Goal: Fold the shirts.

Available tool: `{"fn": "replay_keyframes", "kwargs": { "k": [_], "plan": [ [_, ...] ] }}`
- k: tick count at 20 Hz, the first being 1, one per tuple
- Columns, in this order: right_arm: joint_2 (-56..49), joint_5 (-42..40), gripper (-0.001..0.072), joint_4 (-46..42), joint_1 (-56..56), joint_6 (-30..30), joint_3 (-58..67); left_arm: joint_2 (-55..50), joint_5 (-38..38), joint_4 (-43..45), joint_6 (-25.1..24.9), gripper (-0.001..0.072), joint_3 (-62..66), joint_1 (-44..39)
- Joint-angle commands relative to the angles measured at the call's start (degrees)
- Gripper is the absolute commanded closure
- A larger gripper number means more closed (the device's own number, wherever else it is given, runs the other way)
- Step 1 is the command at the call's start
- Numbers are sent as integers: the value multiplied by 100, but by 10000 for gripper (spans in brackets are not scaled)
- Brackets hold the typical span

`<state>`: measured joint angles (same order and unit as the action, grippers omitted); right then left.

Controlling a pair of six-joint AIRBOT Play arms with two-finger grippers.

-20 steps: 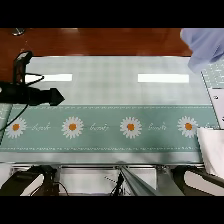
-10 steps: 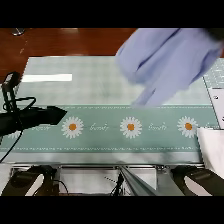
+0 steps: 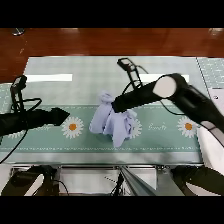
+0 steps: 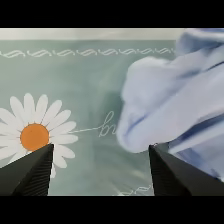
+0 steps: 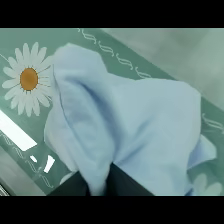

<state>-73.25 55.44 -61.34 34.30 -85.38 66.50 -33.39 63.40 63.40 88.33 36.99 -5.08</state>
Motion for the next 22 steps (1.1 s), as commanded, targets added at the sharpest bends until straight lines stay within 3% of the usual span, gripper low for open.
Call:
{"fn": "replay_keyframes", "kwargs": {
  "k": [1, 4, 7, 9, 11, 13, 16, 19, 22],
  "plan": [
    [-586, -380, 72, 505, 46, -164, -175, -297, 227, -4, -2, 6, -63, 7],
    [-306, 579, 78, 240, -708, 24, 59, -791, 627, -2, -22, 6, -63, 7],
    [640, 1561, 79, -1003, -2118, 50, -37, -1193, 778, 4, -380, 6, -81, 24],
    [1475, 1578, 82, -1281, -3230, 50, -686, -1360, 719, 13, -435, 6, -245, 131],
    [2387, 1167, 83, -702, -4269, 50, -1926, -1497, 448, -157, -431, 7, -599, 280],
    [3206, 835, 85, 483, -4883, 280, -3292, -1659, 243, -1032, -688, 7, -1012, 378],
    [3794, 807, 84, 1764, -4806, 651, -4581, -1965, -457, -1609, -817, 7, -1244, 332],
    [3801, 752, 84, 2048, -4135, 656, -5045, -2424, -953, -2116, -831, 7, -1241, 238],
    [3799, 522, 84, 2052, -3565, 612, -5066, -2841, -1097, -2691, -1360, 7, -1231, -81]
  ]
}}
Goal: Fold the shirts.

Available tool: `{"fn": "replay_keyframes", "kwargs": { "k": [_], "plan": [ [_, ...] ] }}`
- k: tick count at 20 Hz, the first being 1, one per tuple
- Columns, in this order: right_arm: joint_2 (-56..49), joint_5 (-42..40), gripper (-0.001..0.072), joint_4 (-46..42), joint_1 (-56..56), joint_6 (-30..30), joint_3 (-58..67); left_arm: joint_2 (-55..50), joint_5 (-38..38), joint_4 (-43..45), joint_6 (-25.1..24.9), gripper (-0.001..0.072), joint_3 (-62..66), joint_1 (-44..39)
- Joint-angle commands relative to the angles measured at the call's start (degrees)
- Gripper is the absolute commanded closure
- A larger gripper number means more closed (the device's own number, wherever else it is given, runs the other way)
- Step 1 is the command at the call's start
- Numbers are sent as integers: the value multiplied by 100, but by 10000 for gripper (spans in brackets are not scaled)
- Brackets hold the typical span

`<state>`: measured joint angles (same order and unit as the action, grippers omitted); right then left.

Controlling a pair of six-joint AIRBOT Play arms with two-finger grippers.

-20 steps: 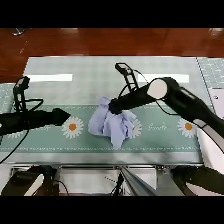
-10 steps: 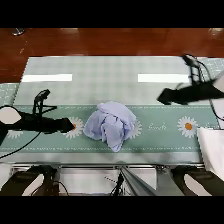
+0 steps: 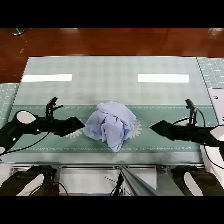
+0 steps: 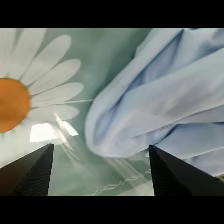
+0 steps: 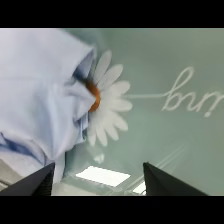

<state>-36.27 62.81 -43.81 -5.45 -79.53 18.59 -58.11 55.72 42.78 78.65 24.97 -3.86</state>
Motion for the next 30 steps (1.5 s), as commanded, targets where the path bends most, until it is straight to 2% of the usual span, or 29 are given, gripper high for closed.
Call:
{"fn": "replay_keyframes", "kwargs": {
  "k": [1, 4, 6, 7, 8, 9, 11, 15, 18, 21, 22, 23, 24, 25, 27, 30],
  "plan": [
    [101, -334, 84, 304, 485, -7, -275, -494, -446, -629, -385, 7, -24, -332],
    [101, -457, 84, 365, 503, -144, -275, -881, -682, -1003, -490, 7, -22, -647],
    [101, -339, 84, 365, 503, -146, -275, -1032, -835, -1576, -1005, 11, -22, -822],
    [101, -273, 84, 378, 505, -151, -275, -1082, -907, -1738, -1106, 152, -2, -874],
    [92, -238, 84, 389, 540, -157, -275, -1123, -905, -1733, -1187, 569, 48, -879],
    [22, -256, 84, 396, 675, -197, -275, -1150, -903, -1733, -1353, 685, 103, -876],
    [-348, -514, 84, 533, 1217, -234, -275, -1156, -901, -1731, -1412, 684, 203, -850],
    [-1532, -1593, 85, 1071, 2249, -35, -101, -1156, -807, -1731, -1405, 684, 269, -852],
    [-2463, -1762, 86, 1394, 2533, 385, 433, -1156, -710, -1731, -1399, 684, 269, -852],
    [-3327, -1803, 116, 1408, 2830, 527, 973, -1156, -713, -1731, -1392, 684, 269, -852],
    [-3574, -1779, 212, 1423, 2885, 570, 1163, -1156, -710, -1731, -1394, 684, 269, -852],
    [-3777, -1714, 341, 1429, 2922, 686, 1373, -1156, -708, -1731, -1394, 684, 269, -852],
    [-3939, -1569, 547, 1436, 2918, 883, 1622, -1156, -684, -1731, -1394, 684, 269, -852],
    [-3989, -1467, 678, 1360, 2911, 1008, 1827, -1152, -634, -1733, -1394, 684, 271, -839],
    [-3991, -872, 685, 715, 2741, 866, 2500, -1117, -238, -1733, -1488, 684, 457, -691],
    [-3676, 402, 686, -798, 2138, 111, 4448, -691, 769, -1735, -1648, 685, 1729, -107]
  ]
}}
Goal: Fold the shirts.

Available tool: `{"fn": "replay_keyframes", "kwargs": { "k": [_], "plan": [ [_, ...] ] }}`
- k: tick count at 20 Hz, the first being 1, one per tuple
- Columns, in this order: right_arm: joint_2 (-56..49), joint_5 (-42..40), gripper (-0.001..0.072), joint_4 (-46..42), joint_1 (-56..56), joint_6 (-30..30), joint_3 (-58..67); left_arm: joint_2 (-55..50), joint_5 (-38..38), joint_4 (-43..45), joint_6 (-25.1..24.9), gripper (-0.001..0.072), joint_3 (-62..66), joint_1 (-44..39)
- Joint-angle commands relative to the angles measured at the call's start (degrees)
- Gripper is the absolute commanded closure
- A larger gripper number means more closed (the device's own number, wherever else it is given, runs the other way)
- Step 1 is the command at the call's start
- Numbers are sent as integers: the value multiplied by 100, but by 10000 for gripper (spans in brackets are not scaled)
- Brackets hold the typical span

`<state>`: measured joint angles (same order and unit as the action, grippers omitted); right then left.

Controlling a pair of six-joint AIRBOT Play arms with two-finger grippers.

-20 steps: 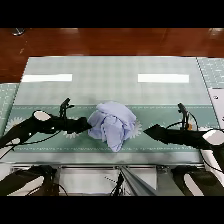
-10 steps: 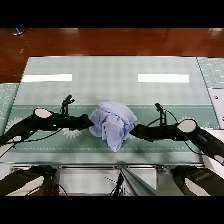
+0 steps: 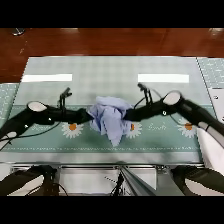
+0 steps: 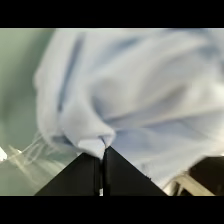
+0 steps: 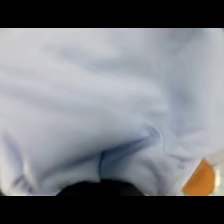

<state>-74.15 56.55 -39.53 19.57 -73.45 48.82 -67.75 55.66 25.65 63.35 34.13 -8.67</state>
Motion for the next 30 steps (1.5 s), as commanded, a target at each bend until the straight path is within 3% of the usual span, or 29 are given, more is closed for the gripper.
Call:
{"fn": "replay_keyframes", "kwargs": {
  "k": [1, 3, 7, 9, 12, 14, 17, 20, 23, 27, 30],
  "plan": [
    [282, 1244, 686, -1694, -549, -793, 2243, 505, 787, -20, -116, 686, 1414, 522],
    [575, 1589, 687, -1978, -931, -1027, 4216, 946, 492, -17, -109, 686, 2938, 774],
    [782, 2459, 687, -2085, -1126, -1082, 7893, 1298, 199, 114, 363, 687, 5884, 925],
    [1373, 2588, 686, -2142, -1128, -1067, 8089, 1482, 317, 544, 638, 687, 7010, 925],
    [2446, 2719, 686, -2551, -1128, -1032, 7580, 2009, 629, 1749, 1211, 686, 7709, 925],
    [3060, 2730, 686, -2778, -1130, -1036, 7165, 2459, 953, 2269, 1460, 686, 7720, 925],
    [3613, 2909, 686, -2874, -1130, -1097, 6791, 2894, 1902, 2369, 1663, 686, 7720, 925],
    [3709, 3040, 686, -2883, -1130, -1150, 6594, 2997, 2883, 2369, 1996, 686, 7608, 925],
    [3580, 3038, 686, -3003, -1130, -1191, 6137, 2983, 3329, 2371, 2009, 686, 7007, 925],
    [2924, 2924, 686, -2874, -1130, -1178, 5311, 2973, 3342, 2745, 1985, 686, 5383, 925],
    [1961, 2455, 686, -2568, -1128, -1010, 4826, 2968, 2564, 2887, 1912, 685, 3705, 922]
  ]
}}
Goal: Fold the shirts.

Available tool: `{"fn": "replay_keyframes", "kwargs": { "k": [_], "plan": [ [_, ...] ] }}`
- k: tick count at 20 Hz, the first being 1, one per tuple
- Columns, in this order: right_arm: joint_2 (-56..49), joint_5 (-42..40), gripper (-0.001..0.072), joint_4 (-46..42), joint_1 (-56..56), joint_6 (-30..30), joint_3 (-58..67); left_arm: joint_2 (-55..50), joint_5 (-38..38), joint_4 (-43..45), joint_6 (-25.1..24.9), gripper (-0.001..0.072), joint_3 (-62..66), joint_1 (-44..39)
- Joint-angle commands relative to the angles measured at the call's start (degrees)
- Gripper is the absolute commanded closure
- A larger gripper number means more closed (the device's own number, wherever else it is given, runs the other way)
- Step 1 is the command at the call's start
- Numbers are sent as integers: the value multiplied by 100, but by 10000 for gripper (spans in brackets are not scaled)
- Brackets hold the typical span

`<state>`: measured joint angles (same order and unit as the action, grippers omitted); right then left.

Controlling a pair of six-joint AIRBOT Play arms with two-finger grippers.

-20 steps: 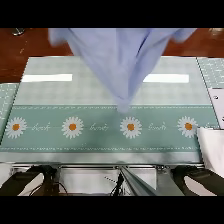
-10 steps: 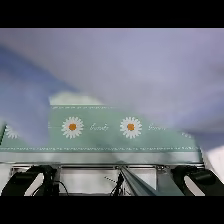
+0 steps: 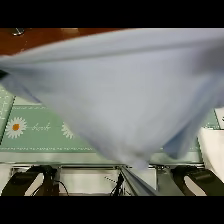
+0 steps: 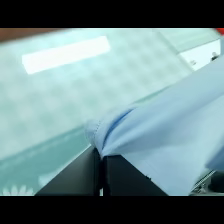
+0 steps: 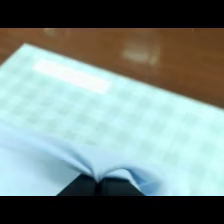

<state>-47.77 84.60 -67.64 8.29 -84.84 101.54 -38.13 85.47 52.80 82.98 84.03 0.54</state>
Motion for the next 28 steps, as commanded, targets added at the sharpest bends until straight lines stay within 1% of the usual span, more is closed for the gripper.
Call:
{"fn": "replay_keyframes", "kwargs": {
  "k": [1, 3, 5, 7, 8, 9, 10, 11, 12, 13, 14, 16, 17, 18, 19, 20, 21, 23, 24, 25, 26, 28],
  "plan": [
    [-1080, -481, 686, 389, 2, 173, -463, -17, -750, 168, -155, 686, -1882, 2],
    [-1958, -1025, 686, 817, 0, 306, -461, -153, -1401, 166, -264, 685, -2894, 2],
    [-2680, -1711, 686, 916, -4, 254, -409, -426, -2138, 164, -275, 685, -3637, 2],
    [-3348, -1934, 685, 986, -2, 87, -225, -859, -2833, 120, -278, 683, -4033, -22],
    [-3650, -1950, 685, 1119, -4, 72, -140, -1121, -3025, 0, -280, 675, -4089, -22],
    [-3895, -2015, 685, 1244, -4, -15, -127, -1421, -3115, -109, -282, 598, -4074, -33],
    [-4092, -2055, 685, 1344, -4, -98, -127, -1746, -3226, -229, -282, 396, -4059, -76],
    [-4269, -2063, 680, 1388, -4, -188, -127, -2079, -3285, -286, -280, 75, -4022, -142],
    [-4391, -2031, 521, 1405, -35, -247, -127, -2378, -3250, -284, -278, 5, -3917, -173],
    [-4459, -1902, 204, 1482, -120, -243, -127, -2671, -3095, -284, -275, 4, -3722, -114],
    [-4448, -1694, 83, 1478, -273, -192, -120, -2879, -2828, -282, -278, 4, -3475, 37],
    [-4277, -739, 85, 1296, -870, 179, -48, -3067, -2234, -107, -330, 5, -2911, 586],
    [-4122, -153, 85, 953, -1268, 431, -48, -3053, -2068, 37, -411, 4, -2702, 925],
    [-3926, 299, 85, 450, -1679, 546, -122, -3025, -1954, 59, -431, 5, -2601, 1241],
    [-3668, 402, 85, 120, -2087, 538, -376, -3027, -1871, -42, -431, 5, -2590, 1534],
    [-3324, 140, 85, 164, -2535, 431, -861, -3051, -1805, -160, -433, 5, -2640, 1690],
    [-2909, -354, 85, 409, -2946, 391, -1600, -3117, -1773, -260, -490, 6, -2739, 1707],
    [-2070, -1211, 85, 896, -3386, 595, -3377, -3338, -1751, -542, -994, 6, -3032, 1423],
    [-1663, -1475, 86, 1040, -3442, 721, -4321, -3508, -1762, -713, -1283, 6, -3158, 1209],
    [-1329, -1600, 86, 1158, -3442, 822, -5123, -3713, -1766, -907, -1528, 6, -3233, 973],
    [-1040, -1659, 85, 1370, -3432, 997, -5825, -3971, -1781, -1045, -1672, 6, -3239, 704],
    [-564, -1665, 86, 1816, -3429, 1263, -6891, -4446, -1956, -1235, -1740, 6, -3198, 238]
  ]
}}
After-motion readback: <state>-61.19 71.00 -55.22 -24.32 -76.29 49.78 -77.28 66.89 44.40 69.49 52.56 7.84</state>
